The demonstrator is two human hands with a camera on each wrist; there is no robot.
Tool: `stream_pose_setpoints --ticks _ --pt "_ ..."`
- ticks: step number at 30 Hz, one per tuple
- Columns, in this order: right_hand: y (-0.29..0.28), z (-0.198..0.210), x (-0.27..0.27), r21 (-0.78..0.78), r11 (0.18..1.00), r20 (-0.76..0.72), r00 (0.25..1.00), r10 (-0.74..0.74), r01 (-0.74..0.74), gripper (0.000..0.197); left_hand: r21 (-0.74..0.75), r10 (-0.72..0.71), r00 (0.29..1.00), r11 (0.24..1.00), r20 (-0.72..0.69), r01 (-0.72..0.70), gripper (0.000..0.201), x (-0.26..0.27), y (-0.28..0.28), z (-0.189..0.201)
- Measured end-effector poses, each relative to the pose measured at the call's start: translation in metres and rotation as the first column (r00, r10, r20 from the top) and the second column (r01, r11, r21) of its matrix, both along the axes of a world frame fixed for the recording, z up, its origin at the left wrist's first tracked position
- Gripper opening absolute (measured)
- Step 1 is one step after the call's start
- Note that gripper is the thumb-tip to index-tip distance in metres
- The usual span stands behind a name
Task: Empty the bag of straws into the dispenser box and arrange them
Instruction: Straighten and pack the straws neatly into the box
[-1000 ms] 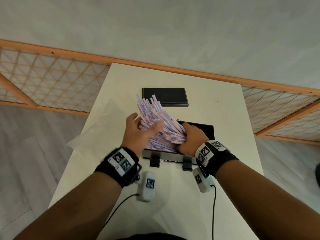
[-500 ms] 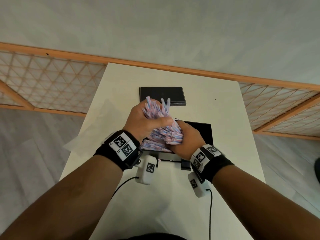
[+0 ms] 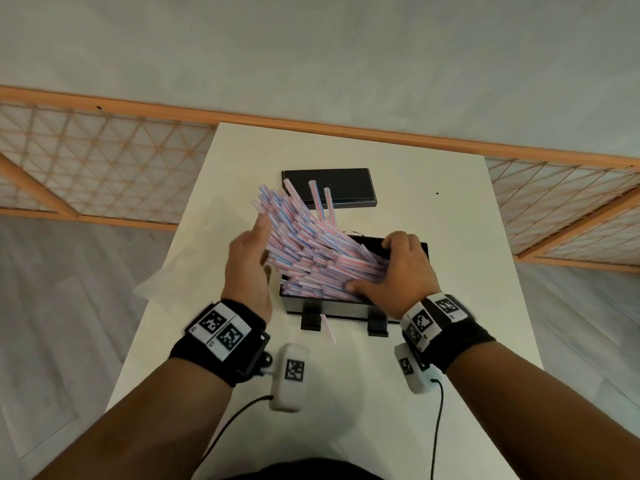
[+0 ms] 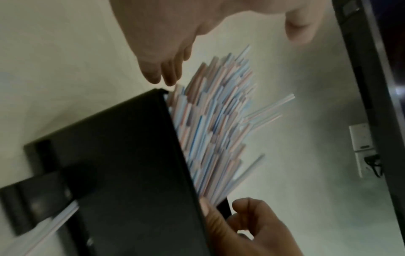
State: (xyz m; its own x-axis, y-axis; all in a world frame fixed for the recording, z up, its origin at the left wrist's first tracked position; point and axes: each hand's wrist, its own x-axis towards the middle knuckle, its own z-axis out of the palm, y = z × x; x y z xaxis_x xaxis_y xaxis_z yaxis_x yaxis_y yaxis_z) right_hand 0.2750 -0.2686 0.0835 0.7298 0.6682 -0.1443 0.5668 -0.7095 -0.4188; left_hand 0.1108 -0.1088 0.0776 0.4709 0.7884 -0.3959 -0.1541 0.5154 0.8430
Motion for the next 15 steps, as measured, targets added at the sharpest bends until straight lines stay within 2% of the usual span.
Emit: stream_pose_setpoints --ticks 1,4,5,7,8,11,12,14,15 --pt "-0.004 0.0 0.002 -0.017 1.0 -0.051 0.999 0.002 -0.003 0.068 -0.017 -0.043 0.999 0.999 -0.015 0.042 0.078 0.0 -0.007 -0.003" --pt "-0.01 -0.002 0.0 -0.079 0.984 -0.159 0.976 0.147 -0.161 0.052 -0.007 -0.098 0.99 0.995 -0.097 0.097 0.097 0.006 -0.025 -0.008" --pt "-0.01 -0.003 -0.003 -0.075 0.972 -0.178 0.962 0.205 -0.221 0.05 0.01 -0.103 0.987 0.994 -0.12 0.105 0.092 0.008 -0.028 -0.007" --pt "-0.009 -0.004 -0.007 -0.058 0.952 -0.191 0.939 0.285 -0.3 0.048 0.052 -0.13 0.981 0.989 -0.144 0.139 0.067 0.012 -0.034 0.0" --pt "-0.008 -0.004 -0.007 -0.055 0.948 -0.193 0.935 0.299 -0.314 0.047 0.067 -0.134 0.978 0.987 -0.159 0.146 0.063 0.013 -0.034 0.0" --pt "-0.007 -0.001 -0.006 -0.131 0.931 -0.199 0.929 0.313 -0.341 0.045 0.065 -0.14 0.974 0.986 -0.18 0.154 0.091 0.012 -0.034 0.002" --pt "-0.006 -0.001 -0.007 -0.167 0.918 -0.213 0.922 0.324 -0.361 0.046 0.066 -0.131 0.972 0.987 -0.196 0.146 0.089 0.012 -0.033 -0.002" --pt "-0.004 -0.003 -0.007 -0.219 0.889 -0.266 0.901 0.342 -0.402 0.05 0.078 -0.122 0.971 0.987 -0.203 0.14 0.07 0.011 -0.032 -0.005" --pt "-0.003 -0.003 -0.007 -0.225 0.882 -0.289 0.893 0.346 -0.415 0.053 0.08 -0.119 0.973 0.987 -0.199 0.137 0.068 0.011 -0.032 -0.004"
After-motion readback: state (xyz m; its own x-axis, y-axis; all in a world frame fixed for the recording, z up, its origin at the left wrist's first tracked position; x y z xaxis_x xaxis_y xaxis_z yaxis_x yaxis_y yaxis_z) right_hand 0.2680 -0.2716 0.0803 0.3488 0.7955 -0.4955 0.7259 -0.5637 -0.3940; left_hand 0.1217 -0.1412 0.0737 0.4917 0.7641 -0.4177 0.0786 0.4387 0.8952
